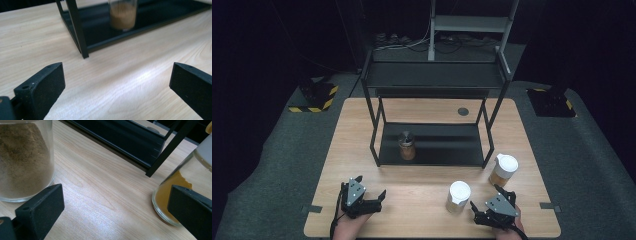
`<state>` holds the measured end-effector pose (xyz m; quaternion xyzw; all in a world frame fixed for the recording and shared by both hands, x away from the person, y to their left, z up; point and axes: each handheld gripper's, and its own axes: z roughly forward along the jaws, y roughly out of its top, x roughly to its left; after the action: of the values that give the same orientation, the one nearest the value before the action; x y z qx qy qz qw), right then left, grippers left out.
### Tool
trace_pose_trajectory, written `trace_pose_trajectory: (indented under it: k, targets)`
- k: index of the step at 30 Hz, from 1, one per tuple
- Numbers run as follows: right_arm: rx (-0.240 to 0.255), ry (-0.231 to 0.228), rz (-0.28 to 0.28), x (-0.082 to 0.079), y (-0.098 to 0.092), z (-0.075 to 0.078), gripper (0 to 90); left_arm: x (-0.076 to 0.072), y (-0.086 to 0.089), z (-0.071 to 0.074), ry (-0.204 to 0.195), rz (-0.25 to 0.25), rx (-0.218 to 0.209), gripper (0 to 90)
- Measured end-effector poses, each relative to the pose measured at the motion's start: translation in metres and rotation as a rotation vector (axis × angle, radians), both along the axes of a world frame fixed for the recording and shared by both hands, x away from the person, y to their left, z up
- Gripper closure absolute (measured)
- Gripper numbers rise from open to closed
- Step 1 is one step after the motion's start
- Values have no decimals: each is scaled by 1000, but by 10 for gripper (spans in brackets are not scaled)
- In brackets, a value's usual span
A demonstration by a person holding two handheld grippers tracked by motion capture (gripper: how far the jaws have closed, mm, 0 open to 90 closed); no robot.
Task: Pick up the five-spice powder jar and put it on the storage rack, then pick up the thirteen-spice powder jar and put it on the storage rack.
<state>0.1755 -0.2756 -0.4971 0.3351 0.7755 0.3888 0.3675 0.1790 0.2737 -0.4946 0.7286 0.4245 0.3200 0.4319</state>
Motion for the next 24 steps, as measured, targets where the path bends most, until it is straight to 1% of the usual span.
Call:
trace_pose_trajectory:
  k: [2,3,4,5,6,7,8,9,10,11,13,14,15,16,19,24]
  targets:
    - [-1,0,0,0,0,0,3,1,-1,-1,7,-6,6,5]
    - [-2,0,0,0,0,0,3,1,-3,0,13,-10,26,5]
    - [-2,1,0,0,0,0,3,1,-4,0,3,-17,40,5]
    - [-3,-2,0,0,1,0,3,1,-5,0,2,-20,45,5]
    - [-3,-5,-1,-1,1,-1,3,2,-4,1,10,-33,54,5]
    - [-3,-5,-1,-1,1,-1,3,2,-4,1,10,-33,54,6]
    - [-2,-6,1,-1,0,-1,3,4,-5,3,22,-43,72,7]
    - [-2,-6,1,-1,0,-1,3,4,-5,3,22,-43,72,10]
    - [1,-4,6,-1,-1,-1,3,3,-8,3,17,-40,88,12]
    - [1,-4,6,-1,-1,-1,3,3,-8,3,17,-40,88,12]
    - [0,0,12,0,-1,0,3,2,-11,4,13,-44,110,11]
    - [-3,-1,14,0,-1,0,3,2,-14,4,15,-53,134,11]
    - [-3,-1,14,0,-1,0,3,2,-14,4,15,-53,134,11]
    - [-2,-6,23,-1,-2,-1,3,3,-17,5,19,-52,151,11]
    - [-1,-8,21,-1,-2,-1,3,4,-18,6,22,-62,162,11]
    - [25,-10,13,-2,-5,-2,3,3,-18,6,17,-69,168,11]
